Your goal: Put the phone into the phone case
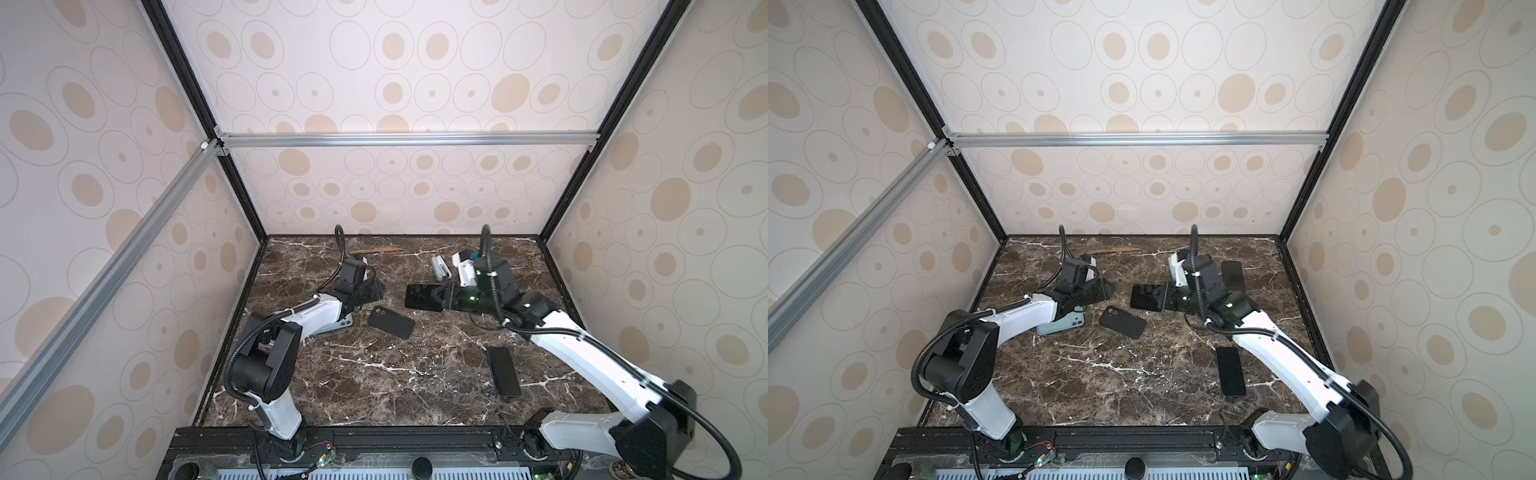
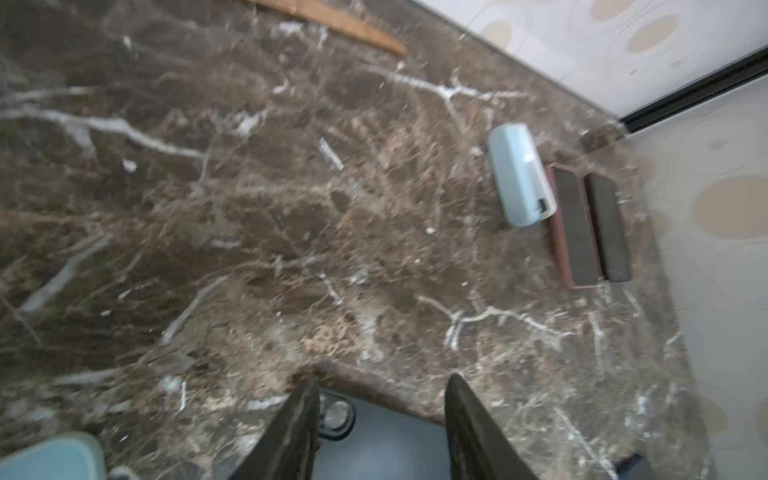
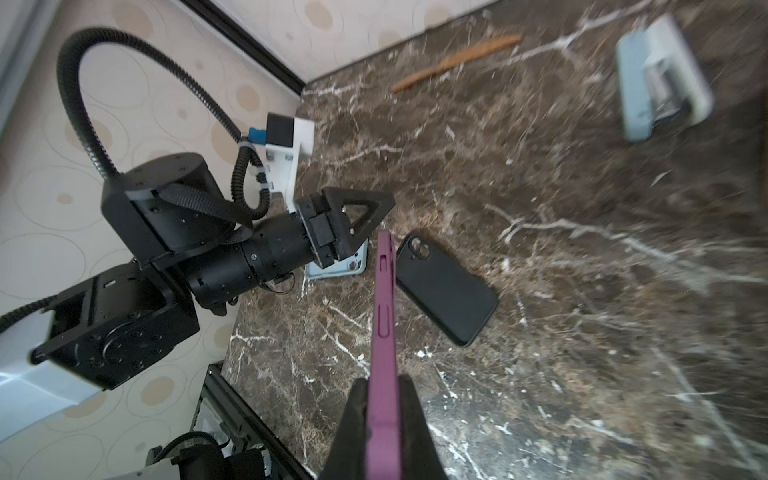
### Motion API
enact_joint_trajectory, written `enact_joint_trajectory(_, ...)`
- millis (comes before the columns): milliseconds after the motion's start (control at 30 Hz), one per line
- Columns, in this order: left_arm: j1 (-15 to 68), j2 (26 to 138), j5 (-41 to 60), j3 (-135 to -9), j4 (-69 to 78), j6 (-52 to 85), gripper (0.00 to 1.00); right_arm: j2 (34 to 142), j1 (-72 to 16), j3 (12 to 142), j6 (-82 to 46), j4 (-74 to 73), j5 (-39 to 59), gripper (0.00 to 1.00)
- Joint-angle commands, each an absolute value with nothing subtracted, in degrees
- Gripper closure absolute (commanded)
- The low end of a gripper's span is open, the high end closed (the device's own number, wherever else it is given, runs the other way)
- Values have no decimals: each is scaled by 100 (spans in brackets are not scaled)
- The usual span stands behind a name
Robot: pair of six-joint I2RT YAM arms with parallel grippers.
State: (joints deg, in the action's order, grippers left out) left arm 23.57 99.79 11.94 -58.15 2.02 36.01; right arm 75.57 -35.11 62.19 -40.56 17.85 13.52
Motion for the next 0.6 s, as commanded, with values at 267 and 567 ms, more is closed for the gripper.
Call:
enact_joint_trajectory(267, 2381, 10222, 1178, -4961, 448, 3707, 53, 9391, -3471, 5821, -4833, 317, 1885, 100)
enact_joint_trajectory(567, 2716, 9815, 1783, -4471, 423, 3832, 54, 9362, -3237, 5637, -4857, 732, 2060, 100)
